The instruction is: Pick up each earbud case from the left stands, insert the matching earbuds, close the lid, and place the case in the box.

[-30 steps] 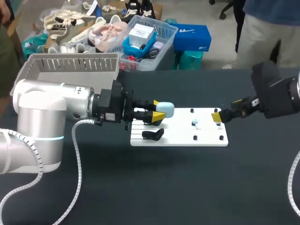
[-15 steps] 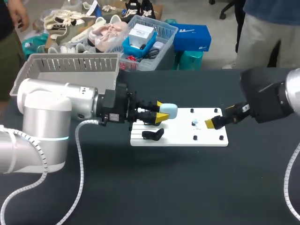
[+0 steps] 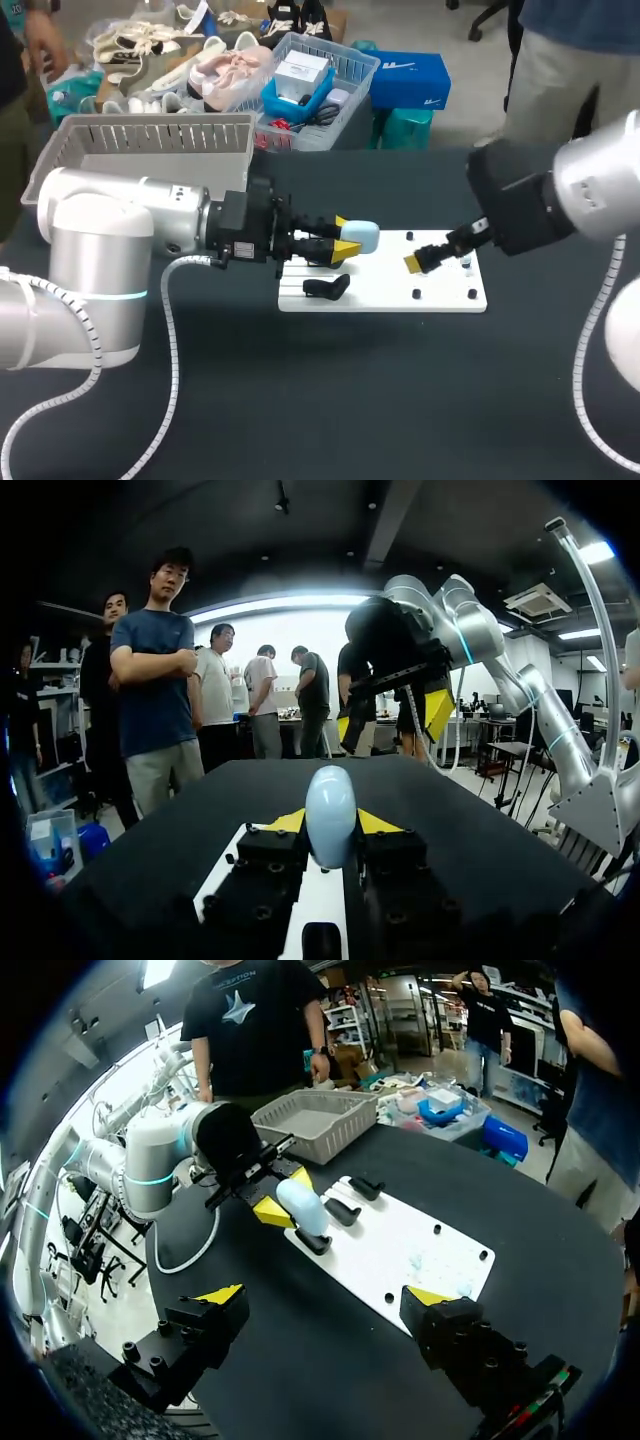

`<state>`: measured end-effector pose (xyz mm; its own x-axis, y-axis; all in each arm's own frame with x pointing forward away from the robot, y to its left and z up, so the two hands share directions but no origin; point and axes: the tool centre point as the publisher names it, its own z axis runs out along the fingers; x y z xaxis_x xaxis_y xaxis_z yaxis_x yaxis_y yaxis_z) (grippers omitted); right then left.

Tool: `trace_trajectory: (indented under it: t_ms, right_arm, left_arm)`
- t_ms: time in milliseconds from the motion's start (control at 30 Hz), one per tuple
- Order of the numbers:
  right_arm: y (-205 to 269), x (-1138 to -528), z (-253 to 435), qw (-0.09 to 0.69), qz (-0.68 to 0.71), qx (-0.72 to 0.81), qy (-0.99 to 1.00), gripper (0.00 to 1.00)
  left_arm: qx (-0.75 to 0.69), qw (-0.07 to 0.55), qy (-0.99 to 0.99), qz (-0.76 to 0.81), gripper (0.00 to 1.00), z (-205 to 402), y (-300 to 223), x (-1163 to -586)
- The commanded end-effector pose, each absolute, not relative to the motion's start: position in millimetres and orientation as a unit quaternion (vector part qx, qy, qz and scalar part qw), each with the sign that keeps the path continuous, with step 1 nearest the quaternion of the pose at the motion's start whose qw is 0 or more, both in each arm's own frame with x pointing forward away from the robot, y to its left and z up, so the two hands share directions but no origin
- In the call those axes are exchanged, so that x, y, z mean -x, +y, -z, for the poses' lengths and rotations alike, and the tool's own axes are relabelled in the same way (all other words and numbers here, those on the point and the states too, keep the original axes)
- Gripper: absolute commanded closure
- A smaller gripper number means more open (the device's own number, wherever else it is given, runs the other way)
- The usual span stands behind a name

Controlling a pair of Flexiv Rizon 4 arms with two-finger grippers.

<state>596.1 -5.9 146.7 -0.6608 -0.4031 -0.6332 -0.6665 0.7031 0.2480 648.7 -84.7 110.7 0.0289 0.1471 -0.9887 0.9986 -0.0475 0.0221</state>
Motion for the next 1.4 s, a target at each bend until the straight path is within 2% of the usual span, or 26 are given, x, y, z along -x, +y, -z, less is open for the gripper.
trace_trajectory:
  t_ms: [33,533,1400]
  right_arm:
    - [15,-612,-139,0.271,-0.232,0.303,0.884,0.0]
    - [35,-627,-133,0.261,-0.234,0.306,0.885,0.0]
    - [39,-646,-124,0.256,-0.228,0.3,0.89,0.0]
  left_arm:
    - [-0.553,0.457,0.518,0.466,1.0,-110,-85,-649]
    - [-0.553,0.457,0.518,0.466,1.0,-110,-85,-649]
    - [-0.553,0.457,0.518,0.466,1.0,-110,-85,-649]
